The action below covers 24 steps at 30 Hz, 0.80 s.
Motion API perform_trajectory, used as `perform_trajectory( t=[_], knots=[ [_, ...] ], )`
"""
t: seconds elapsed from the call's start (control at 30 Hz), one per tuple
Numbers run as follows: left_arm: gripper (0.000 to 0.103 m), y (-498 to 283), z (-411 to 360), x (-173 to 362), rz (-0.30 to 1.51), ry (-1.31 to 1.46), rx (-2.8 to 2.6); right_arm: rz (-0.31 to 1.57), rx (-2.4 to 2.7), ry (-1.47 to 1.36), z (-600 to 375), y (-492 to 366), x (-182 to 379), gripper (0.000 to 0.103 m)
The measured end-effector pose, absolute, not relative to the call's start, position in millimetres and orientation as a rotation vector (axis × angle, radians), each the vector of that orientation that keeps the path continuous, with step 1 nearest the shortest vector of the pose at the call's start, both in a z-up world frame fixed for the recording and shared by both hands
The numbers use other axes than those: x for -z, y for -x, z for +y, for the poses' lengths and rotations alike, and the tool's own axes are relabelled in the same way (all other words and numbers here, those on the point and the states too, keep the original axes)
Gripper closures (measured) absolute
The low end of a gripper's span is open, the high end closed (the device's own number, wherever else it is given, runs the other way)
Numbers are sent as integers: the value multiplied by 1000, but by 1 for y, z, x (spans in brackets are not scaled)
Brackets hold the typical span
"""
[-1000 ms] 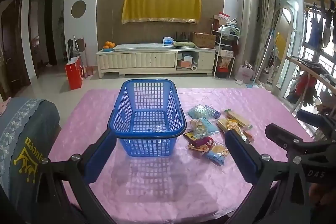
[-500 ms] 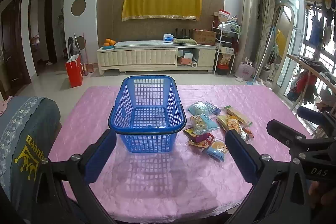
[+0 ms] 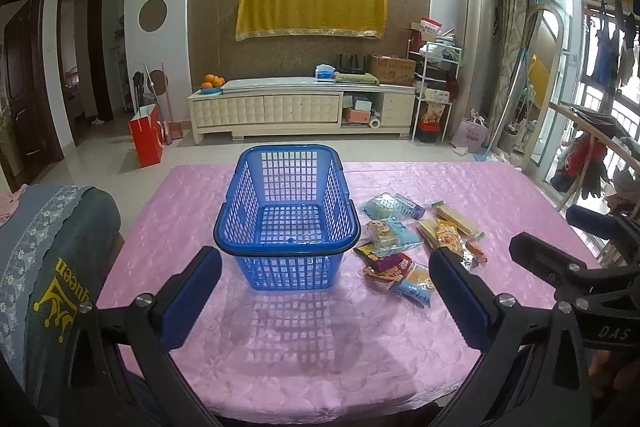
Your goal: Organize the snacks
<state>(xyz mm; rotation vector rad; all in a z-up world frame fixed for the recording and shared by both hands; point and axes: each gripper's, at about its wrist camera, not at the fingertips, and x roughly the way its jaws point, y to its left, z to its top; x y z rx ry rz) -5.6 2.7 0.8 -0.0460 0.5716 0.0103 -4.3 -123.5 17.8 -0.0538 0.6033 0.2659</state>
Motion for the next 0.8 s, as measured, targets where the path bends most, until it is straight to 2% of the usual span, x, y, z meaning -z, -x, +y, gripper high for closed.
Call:
perform_trajectory(
  t=[0.8],
  knots=[
    [0, 11, 5, -4, 587, 64, 3, 614, -261, 51, -123, 9, -19, 0]
  ],
)
